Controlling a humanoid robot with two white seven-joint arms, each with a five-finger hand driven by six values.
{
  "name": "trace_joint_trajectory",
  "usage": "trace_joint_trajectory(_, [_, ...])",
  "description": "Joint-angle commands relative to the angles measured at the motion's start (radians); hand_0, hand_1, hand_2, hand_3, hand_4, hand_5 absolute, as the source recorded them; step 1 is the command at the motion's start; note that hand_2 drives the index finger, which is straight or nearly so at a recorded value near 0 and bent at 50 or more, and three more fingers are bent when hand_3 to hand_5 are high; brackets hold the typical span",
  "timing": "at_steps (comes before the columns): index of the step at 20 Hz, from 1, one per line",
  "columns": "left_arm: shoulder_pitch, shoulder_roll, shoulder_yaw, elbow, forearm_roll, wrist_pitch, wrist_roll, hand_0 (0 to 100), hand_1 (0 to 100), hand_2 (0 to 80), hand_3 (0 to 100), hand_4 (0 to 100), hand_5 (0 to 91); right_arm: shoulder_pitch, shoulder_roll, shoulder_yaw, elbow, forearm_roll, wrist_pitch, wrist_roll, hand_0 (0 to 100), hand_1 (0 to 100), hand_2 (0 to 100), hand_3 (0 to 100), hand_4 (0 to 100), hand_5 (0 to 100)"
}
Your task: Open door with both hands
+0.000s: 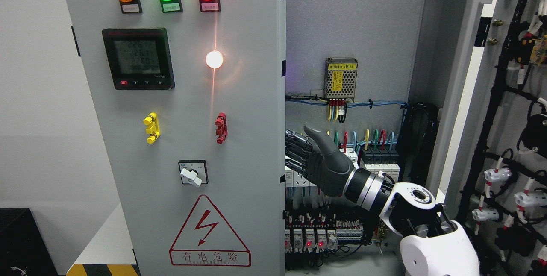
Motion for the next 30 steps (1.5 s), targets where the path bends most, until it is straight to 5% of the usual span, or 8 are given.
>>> trace_joint_trajectory(1, [0.012,0.000,0.000,0.000,0.000,0.000,0.000,0,0,0.0,0,0,0.0,0.001,-0.001,-0.009,0.005,0.003,0.002,-0.020,19,0,0,0,0,0])
trace_joint_trajectory(30, [0.012,0.000,0.000,0.001,0.000,0.000,0.000,0,0,0.0,0,0,0.0,0.096,-0.044,0.029,-0.155,-0.001,-0.001,-0.022,19,0,0,0,0,0])
